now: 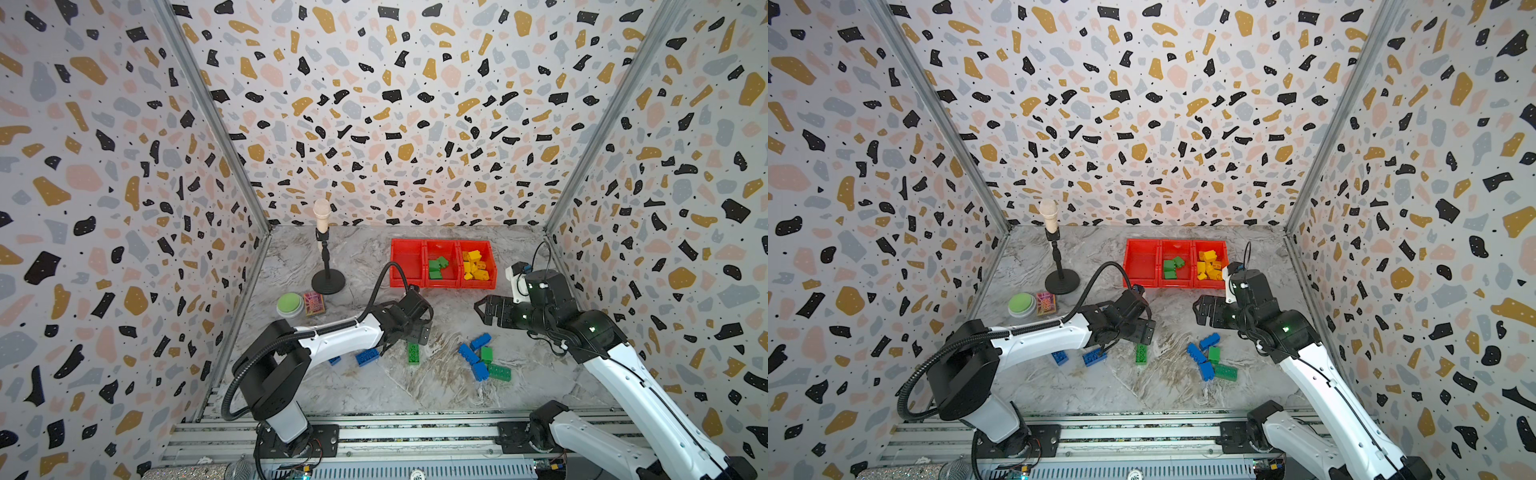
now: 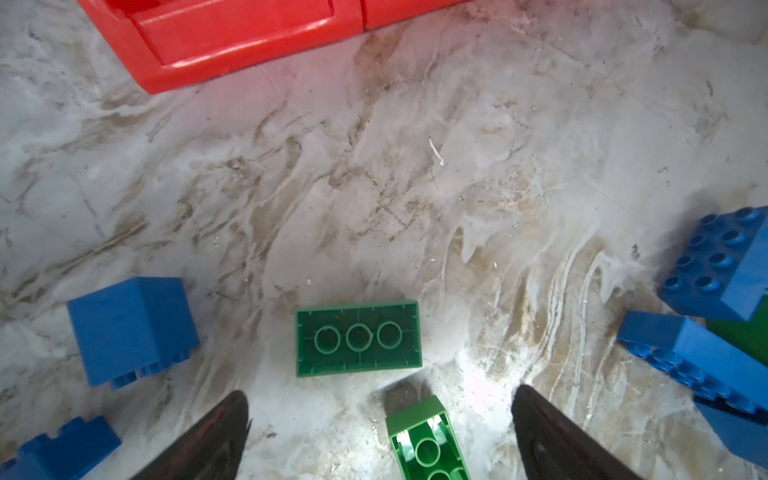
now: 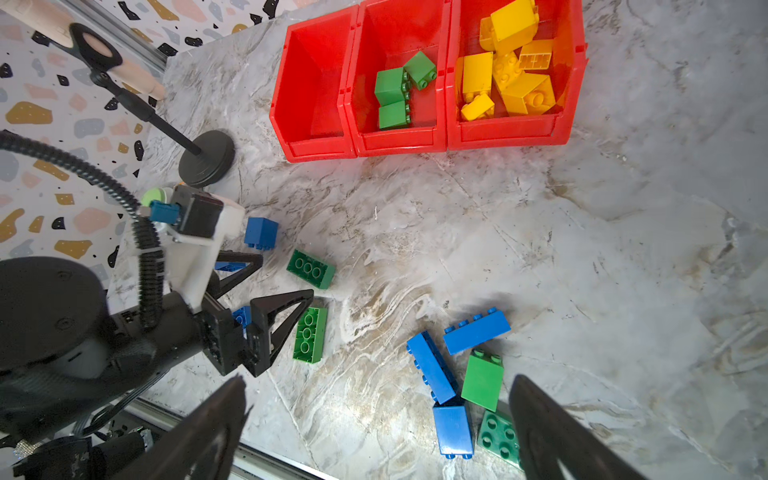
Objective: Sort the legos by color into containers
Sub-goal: 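Lower the left gripper onto the flat green 2x3 brick and grasp it, then carry the green brick with the left gripper over the middle bin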
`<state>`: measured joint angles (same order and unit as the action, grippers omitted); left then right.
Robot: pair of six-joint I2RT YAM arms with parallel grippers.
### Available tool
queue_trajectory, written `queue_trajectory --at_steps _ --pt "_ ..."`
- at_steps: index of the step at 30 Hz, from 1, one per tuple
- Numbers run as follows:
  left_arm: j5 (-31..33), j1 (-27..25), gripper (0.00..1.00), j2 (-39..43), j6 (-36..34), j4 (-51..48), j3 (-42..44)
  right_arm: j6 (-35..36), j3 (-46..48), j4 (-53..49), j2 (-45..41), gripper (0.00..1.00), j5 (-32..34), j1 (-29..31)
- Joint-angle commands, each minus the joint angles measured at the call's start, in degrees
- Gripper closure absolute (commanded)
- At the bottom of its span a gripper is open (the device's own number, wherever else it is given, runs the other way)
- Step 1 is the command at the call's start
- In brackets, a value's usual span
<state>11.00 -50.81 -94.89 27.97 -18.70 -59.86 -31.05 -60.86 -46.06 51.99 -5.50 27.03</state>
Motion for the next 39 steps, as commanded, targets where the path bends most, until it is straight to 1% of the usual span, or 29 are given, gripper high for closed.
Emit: queue_trajectory --at_steps 1,4,7,10,13,20,24,27,31,36,39 --pt "-0.93 0.26 0.00 -2.52 -3.19 0.77 -1.39 0.48 0.38 -2.89 -2.69 0.01 0.07 0.31" --pt "-0.74 0.18 0.00 -5.35 -4.46 0.23 -2.38 -0.10 0.74 -4.43 -4.47 0.01 0.85 0.31" --pt "0.90 0.31 0.00 -7.43 -4.75 0.47 -3.12 -0.83 0.91 -5.75 -5.89 0.01 1.71 0.31" --pt "0.57 0.56 0.00 -9.51 -5.20 0.94 -4.26 -1.66 1.33 -6.54 -6.86 0.01 2.49 0.25" --pt "0.59 1.13 0.03 -11.45 -4.91 0.53 -5.09 -2.09 1.36 -6.85 -7.07 0.01 2.94 0.17" --pt "-1.14 3.69 0.32 -11.50 -3.27 2.28 -3.49 -1.92 0.17 -6.55 -5.18 0.01 4.38 0.22" --pt "-1.37 4.84 0.38 -12.07 -4.14 0.24 -5.86 -1.74 -0.47 -5.54 -3.34 0.01 4.65 0.22" --pt "-0.96 4.94 0.42 -12.64 -5.30 -3.45 -10.66 -1.70 -1.67 -5.11 -1.91 0.01 5.31 0.20" --pt "-0.46 4.95 0.43 -14.50 -6.05 -7.77 -20.18 -1.56 -3.14 -4.92 -0.45 0.01 6.11 0.19" --pt "-0.21 4.95 0.43 -21.14 -7.26 -12.79 -36.02 -2.59 -4.03 -4.76 0.31 0.01 7.12 0.19" --pt "-0.82 5.15 0.43 -24.82 -7.99 -11.50 -42.38 -3.80 -3.92 -4.74 -0.08 0.01 7.93 0.22"
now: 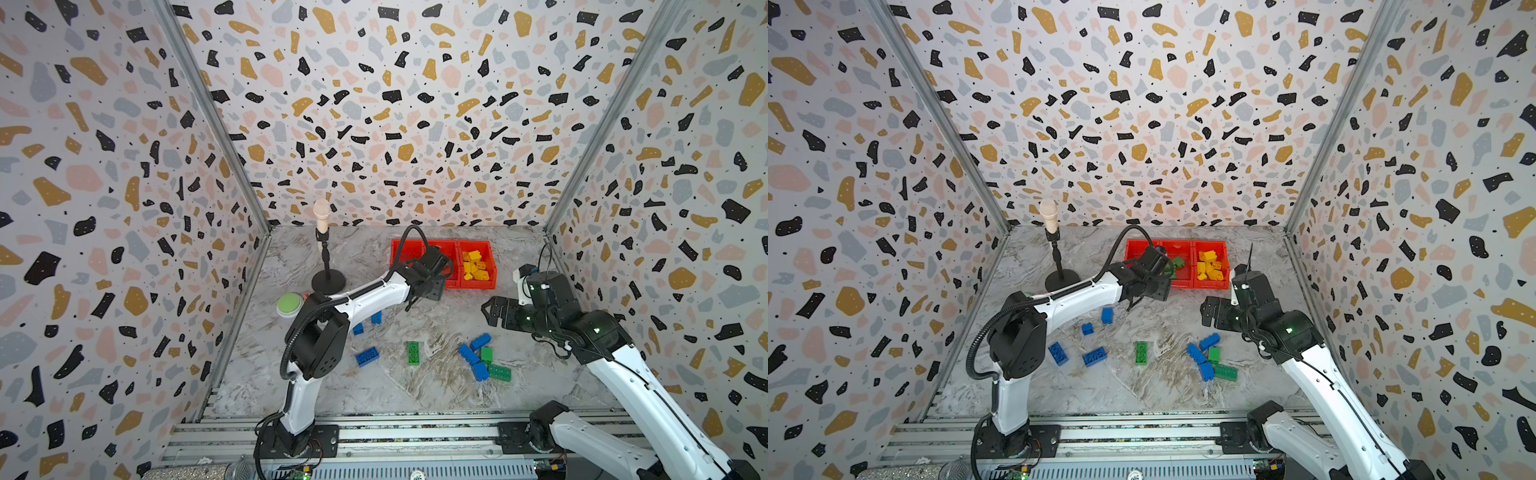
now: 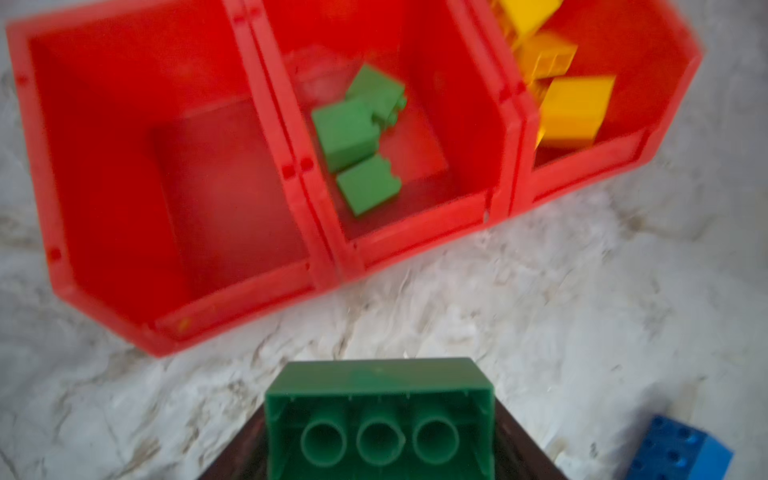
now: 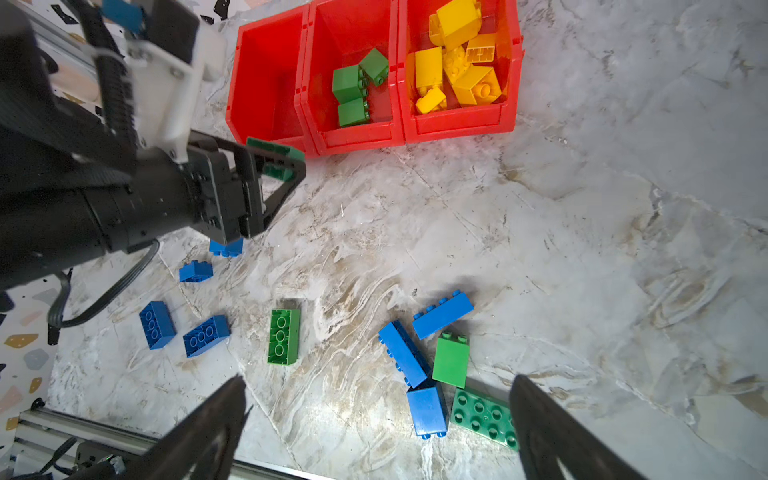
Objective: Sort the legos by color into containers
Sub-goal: 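Carry the green brick with the left gripper over the middle bin, then open the left gripper to drop the green brick into the middle bin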
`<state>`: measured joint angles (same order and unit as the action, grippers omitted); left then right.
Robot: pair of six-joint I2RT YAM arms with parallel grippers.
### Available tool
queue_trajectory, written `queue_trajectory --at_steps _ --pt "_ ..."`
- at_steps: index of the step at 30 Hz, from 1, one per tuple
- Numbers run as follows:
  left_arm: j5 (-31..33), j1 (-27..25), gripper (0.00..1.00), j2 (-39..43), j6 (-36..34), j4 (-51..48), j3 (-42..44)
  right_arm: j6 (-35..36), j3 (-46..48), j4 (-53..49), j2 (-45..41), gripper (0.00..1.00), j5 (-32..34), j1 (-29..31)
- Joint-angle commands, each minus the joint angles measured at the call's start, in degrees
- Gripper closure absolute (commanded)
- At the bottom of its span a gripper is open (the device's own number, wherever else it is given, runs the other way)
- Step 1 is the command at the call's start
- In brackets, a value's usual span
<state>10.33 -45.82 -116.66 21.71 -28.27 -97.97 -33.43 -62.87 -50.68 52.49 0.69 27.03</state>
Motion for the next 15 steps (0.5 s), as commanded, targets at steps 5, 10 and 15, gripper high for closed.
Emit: queue_trajectory --at_steps 5,10,15 --pt "-0.41 1.04 0.43 -8.79 -1.85 2.23 -11.78 -3.88 -1.12 -0.04 -1.25 0.01 2.39 0.22" --pt "-1.10 2.89 0.42 -14.92 -1.77 4.70 -19.75 -5.06 -1.81 -0.65 -0.80 0.01 3.37 0.19" --pt "-5.27 5.14 0.35 -19.63 -0.27 7.55 -26.42 -6.61 -3.93 -1.89 0.23 0.01 6.11 0.22"
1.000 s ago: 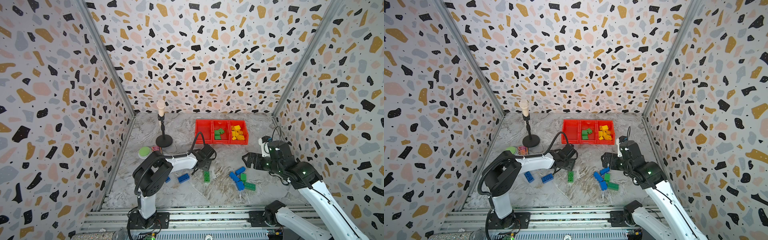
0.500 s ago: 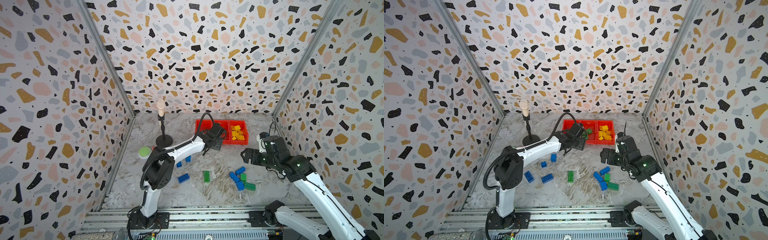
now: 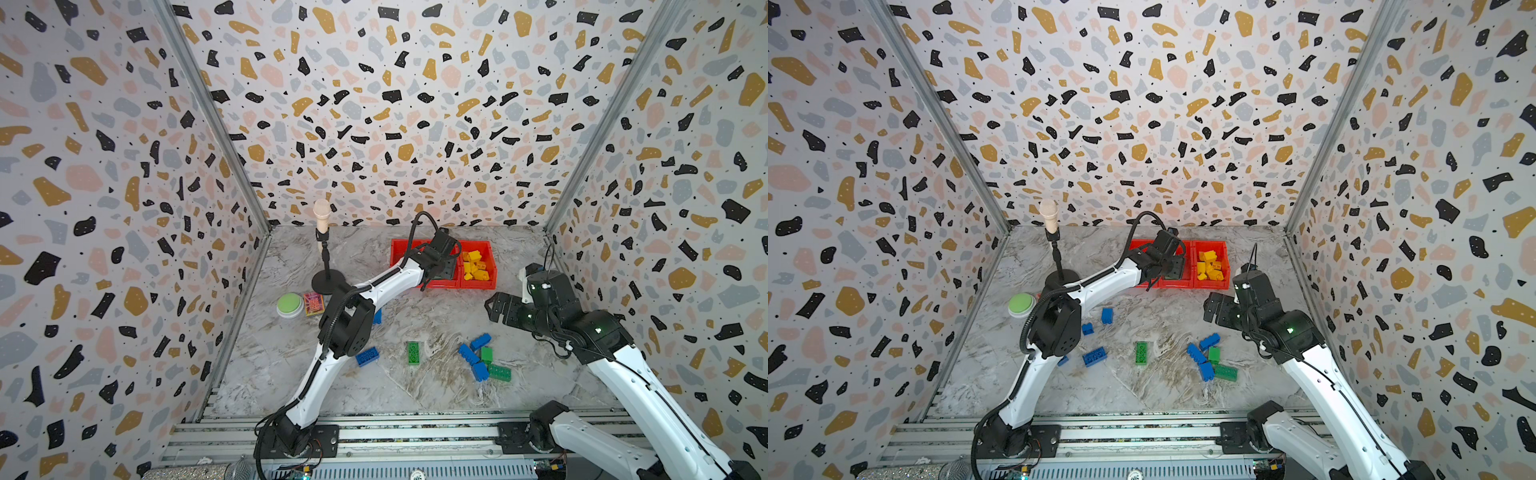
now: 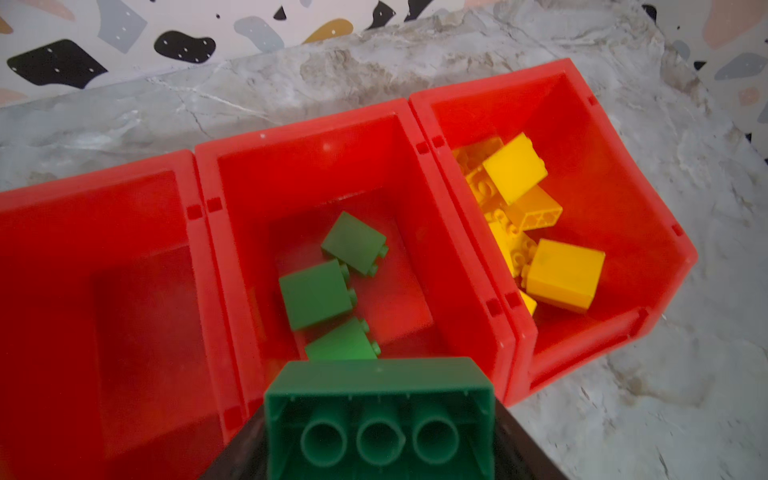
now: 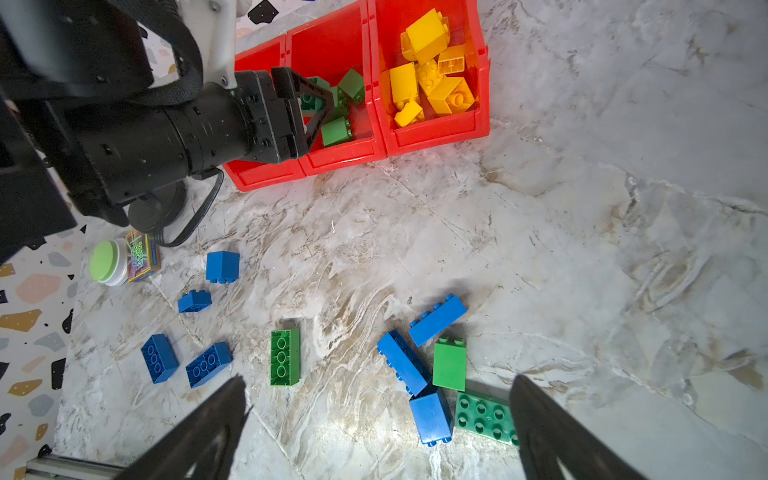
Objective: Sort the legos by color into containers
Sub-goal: 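Open the left gripper to drop the green brick into the middle bin, then lower the left gripper onto the green 2x4 brick and grasp it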
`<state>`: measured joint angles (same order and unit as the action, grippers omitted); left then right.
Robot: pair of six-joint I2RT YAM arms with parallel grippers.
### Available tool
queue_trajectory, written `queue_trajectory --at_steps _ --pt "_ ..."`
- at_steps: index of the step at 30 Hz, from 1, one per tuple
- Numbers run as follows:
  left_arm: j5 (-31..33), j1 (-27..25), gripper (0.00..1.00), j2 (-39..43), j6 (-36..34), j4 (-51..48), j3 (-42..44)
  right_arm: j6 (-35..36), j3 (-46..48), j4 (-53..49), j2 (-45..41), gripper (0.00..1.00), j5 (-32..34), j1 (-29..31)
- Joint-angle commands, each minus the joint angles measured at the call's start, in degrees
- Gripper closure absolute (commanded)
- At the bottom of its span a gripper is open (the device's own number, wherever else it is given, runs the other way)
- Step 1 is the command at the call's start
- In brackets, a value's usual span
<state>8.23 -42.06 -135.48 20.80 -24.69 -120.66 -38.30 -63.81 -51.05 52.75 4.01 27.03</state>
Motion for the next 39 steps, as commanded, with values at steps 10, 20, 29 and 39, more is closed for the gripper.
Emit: queue_trajectory --at_steps 10,20,29,39 --pt "-11.66 2.34 0.12 0.75 3.02 9.14 -5.37 -2.08 -4.29 -1.43 2.28 0.01 3.70 0.21" --pt "-2.53 0.48 0.18 28.46 9.47 11.40 32.42 2.02 -1.35 1.43 2.18 0.01 -1.31 0.21" --pt "10.00 -12.97 0.22 52.19 26.72 10.91 66.20 4.55 4.45 4.05 -2.06 0.01 -7.59 0.64" --pt "14.17 -22.45 0.22 53.21 36.49 12.49 76.22 4.05 7.11 1.41 -8.00 0.01 -10.19 1.36"
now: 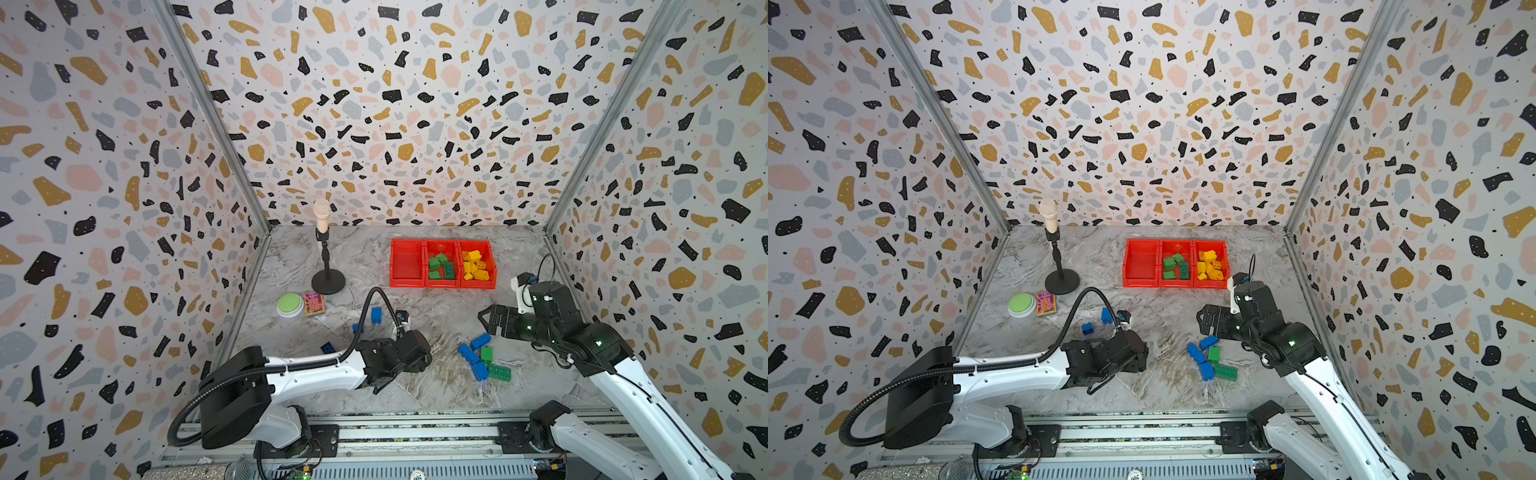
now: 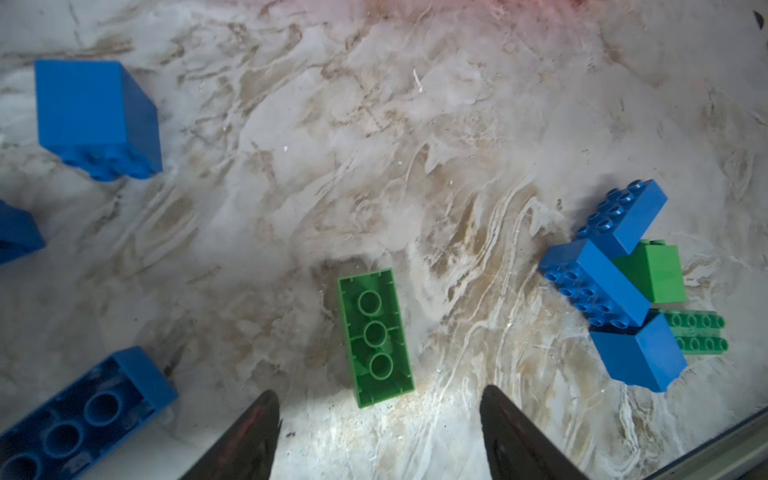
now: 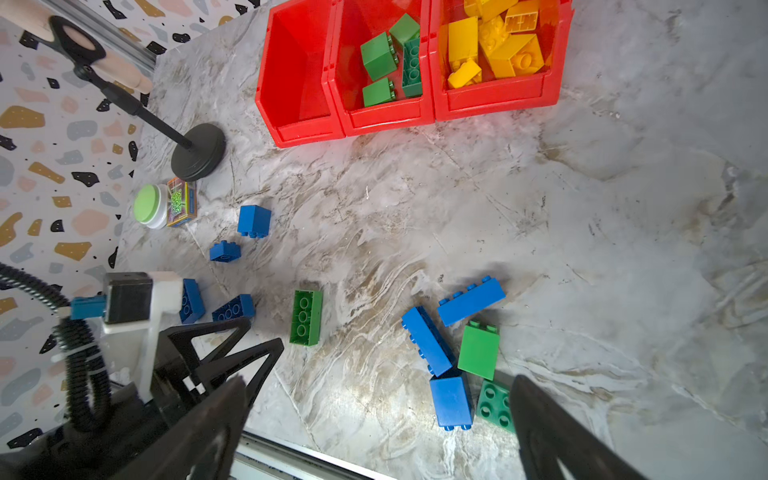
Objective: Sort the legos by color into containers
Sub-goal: 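Lower the left gripper onto the green 2x4 brick and grasp it, then drop the green brick into the middle bin while the right gripper lowers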
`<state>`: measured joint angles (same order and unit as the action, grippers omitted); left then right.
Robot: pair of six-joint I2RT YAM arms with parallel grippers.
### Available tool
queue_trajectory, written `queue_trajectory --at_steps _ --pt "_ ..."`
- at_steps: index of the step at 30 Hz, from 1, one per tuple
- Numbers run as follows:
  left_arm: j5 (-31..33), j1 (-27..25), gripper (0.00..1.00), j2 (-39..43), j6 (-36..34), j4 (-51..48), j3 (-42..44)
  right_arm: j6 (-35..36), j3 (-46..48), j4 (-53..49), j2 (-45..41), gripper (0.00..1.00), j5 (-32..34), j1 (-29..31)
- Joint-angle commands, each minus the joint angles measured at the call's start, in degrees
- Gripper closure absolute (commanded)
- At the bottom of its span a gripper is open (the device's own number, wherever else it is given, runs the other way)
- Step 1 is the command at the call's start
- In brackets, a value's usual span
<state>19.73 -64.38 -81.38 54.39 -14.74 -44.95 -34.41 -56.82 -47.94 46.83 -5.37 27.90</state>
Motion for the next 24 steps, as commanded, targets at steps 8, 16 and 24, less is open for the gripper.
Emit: queue_trajectory --at_steps 8,16,24 --pt "0.86 -0.13 0.23 -7.72 0.42 5.46 -0.53 -0.92 -0.70 -7.34 -6.36 0.01 0.65 0.49" --pt "0.16 -0.04 0.43 -14.41 -2.87 4.48 -4.00 -2.48 -0.75 -9.54 -8.41 0.01 2.08 0.49" --pt "-0.14 2.76 0.71 -18.03 -9.26 -0.30 -10.50 -3.03 -1.86 -8.76 -6.70 0.01 3.86 0.49"
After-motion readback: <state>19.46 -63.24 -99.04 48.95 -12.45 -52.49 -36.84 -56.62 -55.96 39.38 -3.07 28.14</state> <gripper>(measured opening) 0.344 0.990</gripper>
